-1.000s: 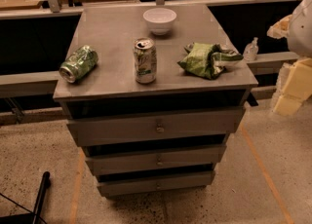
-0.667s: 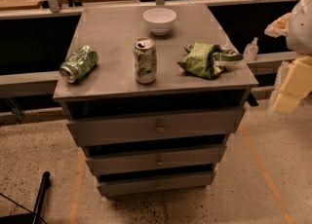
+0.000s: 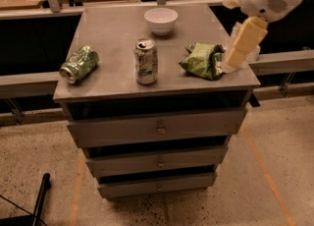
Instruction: Move 7up can near green can
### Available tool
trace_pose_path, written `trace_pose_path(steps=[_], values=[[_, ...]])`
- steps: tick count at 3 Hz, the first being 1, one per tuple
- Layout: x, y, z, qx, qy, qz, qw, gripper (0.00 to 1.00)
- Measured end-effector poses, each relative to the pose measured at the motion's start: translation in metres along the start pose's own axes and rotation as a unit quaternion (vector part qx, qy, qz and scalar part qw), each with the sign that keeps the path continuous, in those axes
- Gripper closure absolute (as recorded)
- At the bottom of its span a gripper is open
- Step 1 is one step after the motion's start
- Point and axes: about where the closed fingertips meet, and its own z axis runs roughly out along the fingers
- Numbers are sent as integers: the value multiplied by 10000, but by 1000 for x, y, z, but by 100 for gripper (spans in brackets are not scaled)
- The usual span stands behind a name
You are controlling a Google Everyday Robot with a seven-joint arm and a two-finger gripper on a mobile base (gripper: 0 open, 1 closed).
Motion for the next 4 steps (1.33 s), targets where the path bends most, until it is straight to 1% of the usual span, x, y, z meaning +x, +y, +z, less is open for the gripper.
trace_pose_path(steps=[1,2,3,4], values=[[-56,-41,17,-44,-791,-12,9969,0],[-65,-51,7,93,-938,-50,9955,0],[-78,-53,24,-9,-1462,-172,9891,0],[-115,-50,47,-17,-2060,-262,9782,0]])
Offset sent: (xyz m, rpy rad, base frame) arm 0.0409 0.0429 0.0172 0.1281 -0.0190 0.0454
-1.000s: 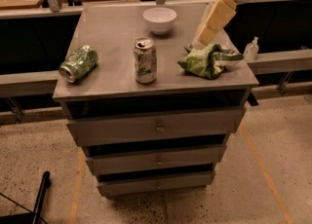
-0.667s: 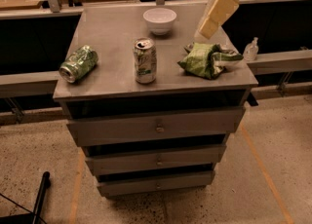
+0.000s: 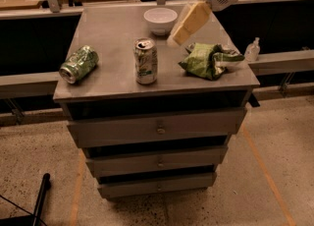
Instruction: Move 7up can near green can
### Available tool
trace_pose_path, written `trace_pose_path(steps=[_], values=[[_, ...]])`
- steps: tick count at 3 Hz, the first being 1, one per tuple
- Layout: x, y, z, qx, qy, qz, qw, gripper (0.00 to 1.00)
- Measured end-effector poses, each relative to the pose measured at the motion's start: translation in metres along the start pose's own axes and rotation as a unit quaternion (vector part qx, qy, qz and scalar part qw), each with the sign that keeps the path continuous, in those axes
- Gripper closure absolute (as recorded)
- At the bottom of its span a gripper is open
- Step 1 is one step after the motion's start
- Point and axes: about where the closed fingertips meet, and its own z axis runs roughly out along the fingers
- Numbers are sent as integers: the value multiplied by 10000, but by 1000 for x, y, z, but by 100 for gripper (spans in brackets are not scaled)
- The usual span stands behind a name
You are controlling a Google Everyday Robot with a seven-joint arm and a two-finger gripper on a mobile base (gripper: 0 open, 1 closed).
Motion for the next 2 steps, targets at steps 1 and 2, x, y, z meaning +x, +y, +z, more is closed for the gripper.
trace_pose_path(steps=[1,2], values=[[-12,1,39,-39,-164,107,9998,0],[1,4,69,-140,36,582,9982,0]])
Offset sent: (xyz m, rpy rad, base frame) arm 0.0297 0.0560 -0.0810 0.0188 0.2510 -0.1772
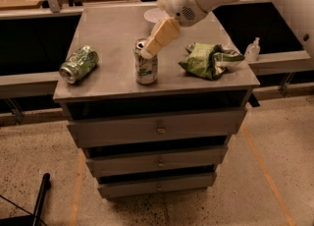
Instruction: Move 7up can near green can
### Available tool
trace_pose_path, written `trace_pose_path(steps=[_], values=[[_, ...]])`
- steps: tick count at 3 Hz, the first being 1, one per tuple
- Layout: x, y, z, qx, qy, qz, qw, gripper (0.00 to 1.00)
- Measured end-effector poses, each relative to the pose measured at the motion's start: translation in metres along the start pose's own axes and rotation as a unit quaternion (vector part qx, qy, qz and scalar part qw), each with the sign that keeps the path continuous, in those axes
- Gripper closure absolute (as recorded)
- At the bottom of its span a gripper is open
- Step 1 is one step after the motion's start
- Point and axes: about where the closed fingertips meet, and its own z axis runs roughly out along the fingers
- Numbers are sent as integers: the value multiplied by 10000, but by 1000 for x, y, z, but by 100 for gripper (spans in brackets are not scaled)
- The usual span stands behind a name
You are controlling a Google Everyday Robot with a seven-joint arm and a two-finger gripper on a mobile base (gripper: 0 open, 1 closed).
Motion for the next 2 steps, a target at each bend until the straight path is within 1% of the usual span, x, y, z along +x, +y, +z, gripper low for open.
trace_pose_path(steps=[1,2], values=[[22,3,33,-267,103,545,9981,0],[33,5,46,-391,97,783,9961,0]])
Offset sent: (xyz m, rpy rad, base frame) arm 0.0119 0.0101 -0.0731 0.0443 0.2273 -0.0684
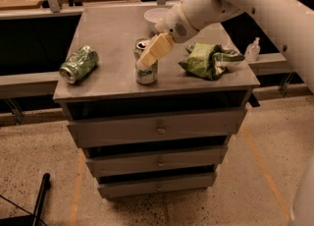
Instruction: Move 7up can near green can
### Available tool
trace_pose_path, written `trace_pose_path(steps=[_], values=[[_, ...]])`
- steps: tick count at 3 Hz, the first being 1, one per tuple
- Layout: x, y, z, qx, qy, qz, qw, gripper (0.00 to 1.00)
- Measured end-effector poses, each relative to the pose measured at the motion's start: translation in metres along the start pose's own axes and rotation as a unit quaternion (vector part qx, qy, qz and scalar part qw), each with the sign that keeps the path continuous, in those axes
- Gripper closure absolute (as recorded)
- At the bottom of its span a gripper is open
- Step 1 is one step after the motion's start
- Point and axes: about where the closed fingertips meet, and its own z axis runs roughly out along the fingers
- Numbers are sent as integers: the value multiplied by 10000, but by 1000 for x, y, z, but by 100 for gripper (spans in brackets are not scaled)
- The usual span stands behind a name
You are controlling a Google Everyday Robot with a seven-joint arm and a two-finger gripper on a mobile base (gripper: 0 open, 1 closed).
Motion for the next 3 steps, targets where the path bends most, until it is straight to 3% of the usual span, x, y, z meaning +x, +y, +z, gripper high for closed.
trace_pose_path(steps=[1,3], values=[[3,2,13,-110,81,23,9999,18],[8,2,23,-269,192,-22,9995,65]])
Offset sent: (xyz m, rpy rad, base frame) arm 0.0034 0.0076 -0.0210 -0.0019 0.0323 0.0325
